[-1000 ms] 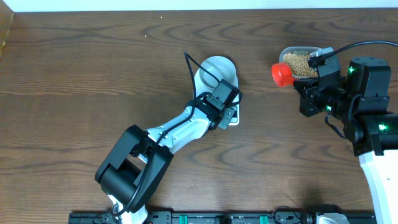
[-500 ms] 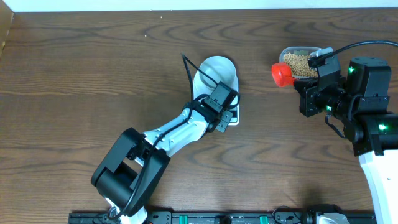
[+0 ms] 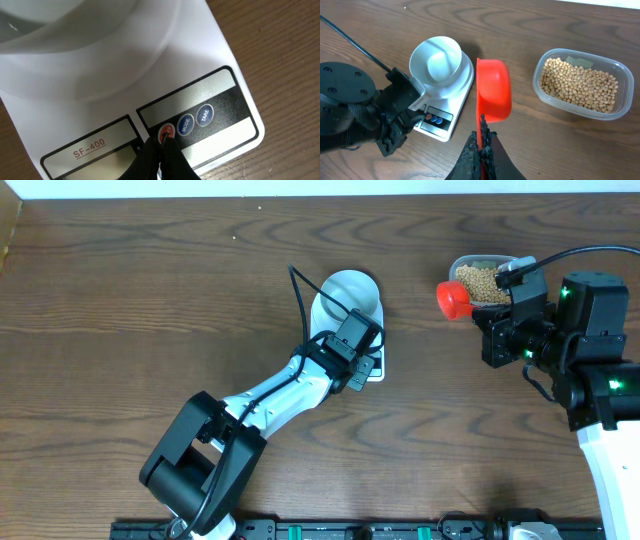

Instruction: Scoop item into bowl and weigh 50g on scale

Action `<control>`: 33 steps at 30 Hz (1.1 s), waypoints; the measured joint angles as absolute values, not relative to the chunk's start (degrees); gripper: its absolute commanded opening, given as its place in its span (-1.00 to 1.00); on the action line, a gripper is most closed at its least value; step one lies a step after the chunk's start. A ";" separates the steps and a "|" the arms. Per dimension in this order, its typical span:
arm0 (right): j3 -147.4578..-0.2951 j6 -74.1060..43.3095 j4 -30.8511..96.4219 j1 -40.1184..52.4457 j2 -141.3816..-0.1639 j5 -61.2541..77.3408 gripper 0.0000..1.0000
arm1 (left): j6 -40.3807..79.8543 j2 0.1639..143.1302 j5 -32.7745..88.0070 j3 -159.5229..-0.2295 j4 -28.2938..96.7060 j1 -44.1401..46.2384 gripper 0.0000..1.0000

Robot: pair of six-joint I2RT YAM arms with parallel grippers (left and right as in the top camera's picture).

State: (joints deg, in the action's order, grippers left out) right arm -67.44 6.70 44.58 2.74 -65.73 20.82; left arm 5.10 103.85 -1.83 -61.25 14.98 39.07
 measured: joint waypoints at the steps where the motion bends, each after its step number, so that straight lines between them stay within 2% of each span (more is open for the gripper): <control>1: -67.44 6.70 44.58 2.74 -65.73 20.82 -0.98 | 5.10 103.85 -1.80 -61.28 14.98 39.07 -0.86; 15: -67.44 6.70 44.58 2.74 -65.73 20.82 -0.98 | 5.08 103.13 -1.80 -61.23 16.49 39.07 -0.85; 26: -67.44 9.28 44.40 2.74 -65.73 20.82 -0.98 | -5.48 85.49 -1.85 -60.77 21.71 39.05 -0.86; 33: -67.44 13.82 45.12 2.74 -65.73 20.84 -0.98 | -9.10 83.53 -1.87 -60.77 26.70 37.30 -0.86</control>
State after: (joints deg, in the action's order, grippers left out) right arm -67.44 13.82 45.12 2.74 -65.73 20.84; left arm -9.10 83.53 -1.87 -60.77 26.70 37.30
